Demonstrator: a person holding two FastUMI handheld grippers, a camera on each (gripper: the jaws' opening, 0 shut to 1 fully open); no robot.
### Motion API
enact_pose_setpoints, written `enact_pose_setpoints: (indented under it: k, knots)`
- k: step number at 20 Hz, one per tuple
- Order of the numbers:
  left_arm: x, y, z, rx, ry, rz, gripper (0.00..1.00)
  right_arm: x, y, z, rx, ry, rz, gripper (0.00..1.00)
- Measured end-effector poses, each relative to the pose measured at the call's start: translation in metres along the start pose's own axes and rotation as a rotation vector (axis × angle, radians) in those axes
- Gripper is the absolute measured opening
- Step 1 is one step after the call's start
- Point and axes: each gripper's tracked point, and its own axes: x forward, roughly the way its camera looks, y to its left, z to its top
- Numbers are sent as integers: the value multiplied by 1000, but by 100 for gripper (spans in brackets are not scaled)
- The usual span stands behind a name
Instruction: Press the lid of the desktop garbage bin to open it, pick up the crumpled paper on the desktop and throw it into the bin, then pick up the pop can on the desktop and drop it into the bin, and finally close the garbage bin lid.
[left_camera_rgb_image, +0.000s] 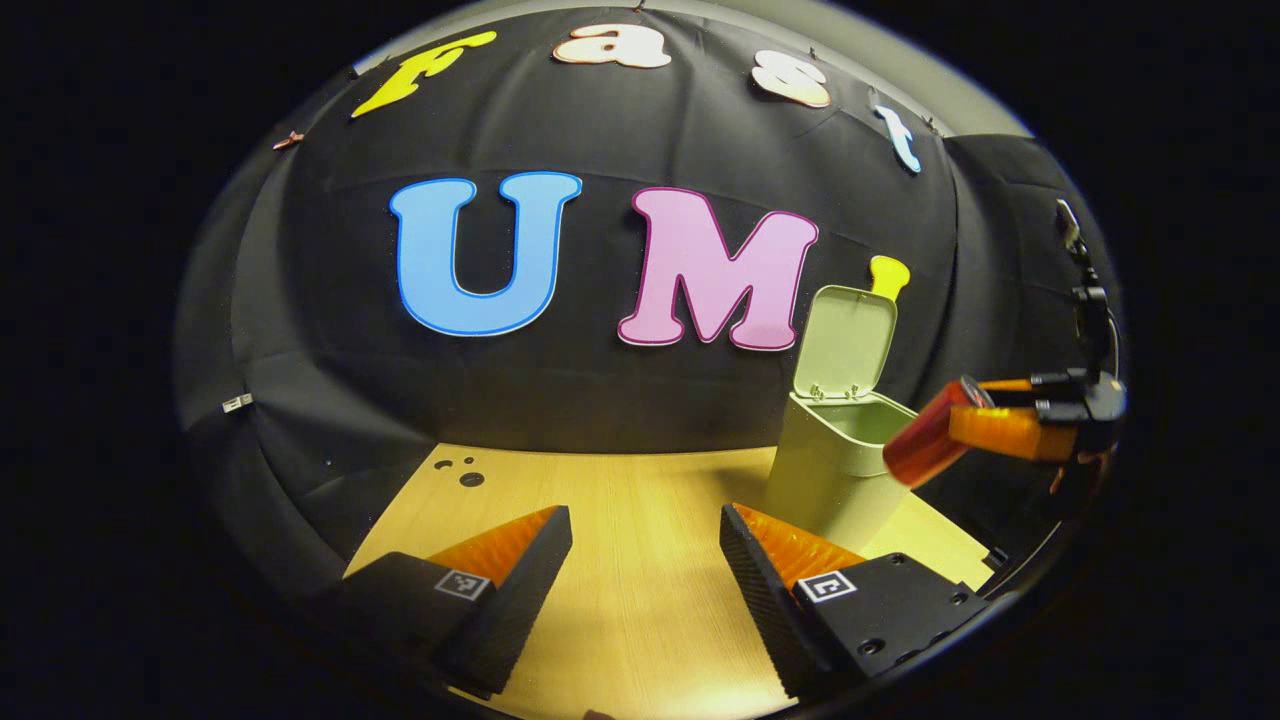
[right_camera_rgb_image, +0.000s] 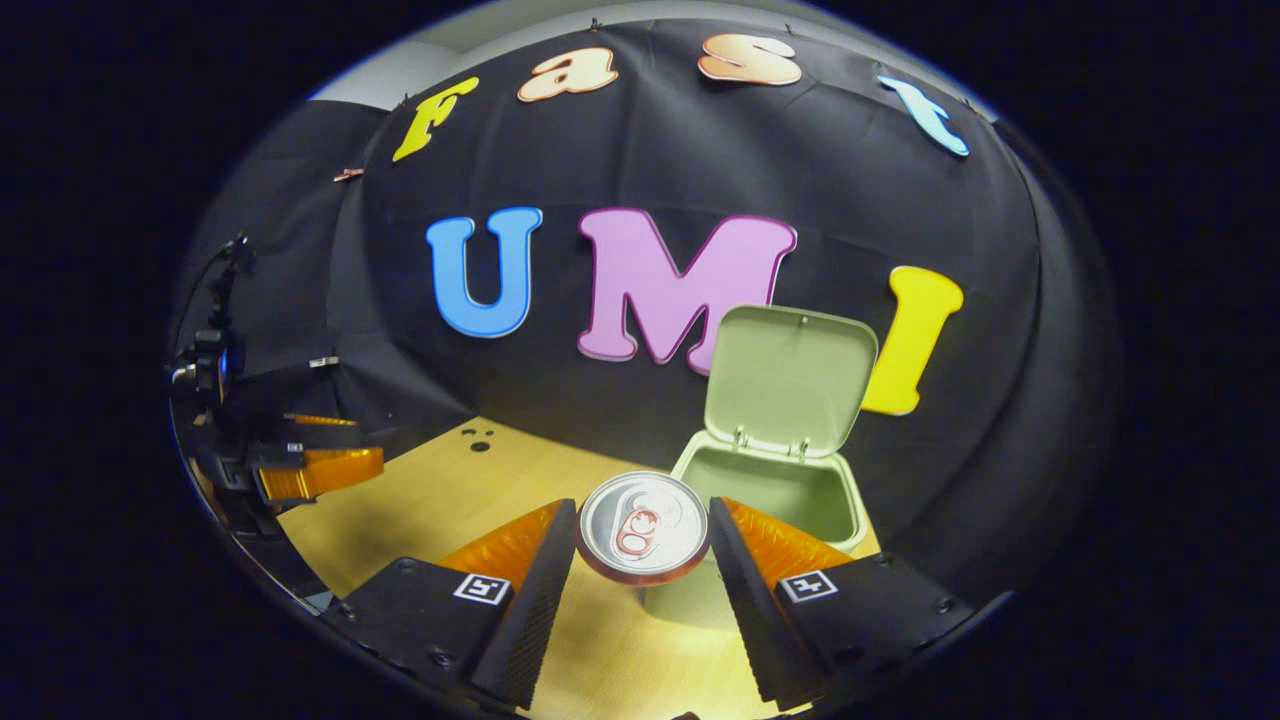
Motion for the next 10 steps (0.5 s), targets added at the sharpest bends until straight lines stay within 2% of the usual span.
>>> enact_pose_setpoints:
  k: [5, 10]
  knots:
    - [-2, 0, -4, 1, 6, 4, 96, 35, -50, 22, -30, 6, -77, 82]
    - [0, 6, -7, -4, 16, 17, 96, 74, -97, -1, 1, 100, -137, 82]
